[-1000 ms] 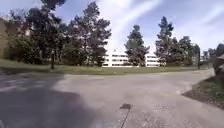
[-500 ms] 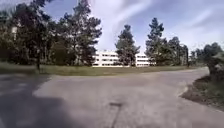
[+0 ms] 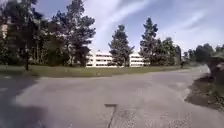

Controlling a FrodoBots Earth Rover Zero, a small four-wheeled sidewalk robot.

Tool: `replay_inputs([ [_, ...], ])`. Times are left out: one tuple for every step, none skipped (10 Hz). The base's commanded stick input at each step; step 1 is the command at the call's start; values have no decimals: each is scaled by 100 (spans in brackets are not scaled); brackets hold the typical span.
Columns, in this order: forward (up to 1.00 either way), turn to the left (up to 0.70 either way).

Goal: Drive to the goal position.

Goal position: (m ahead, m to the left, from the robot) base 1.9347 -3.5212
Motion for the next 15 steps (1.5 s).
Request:
replay_inputs([
  [70, -35],
  [70, -35],
  [70, -35],
  [70, -35],
  [70, -35],
  [70, -35],
  [70, -35],
  [70, -35],
  [70, -35],
  [70, -35],
  [70, -35],
  [70, -35],
  [70, -35],
  [70, -35],
  [70, -35],
])
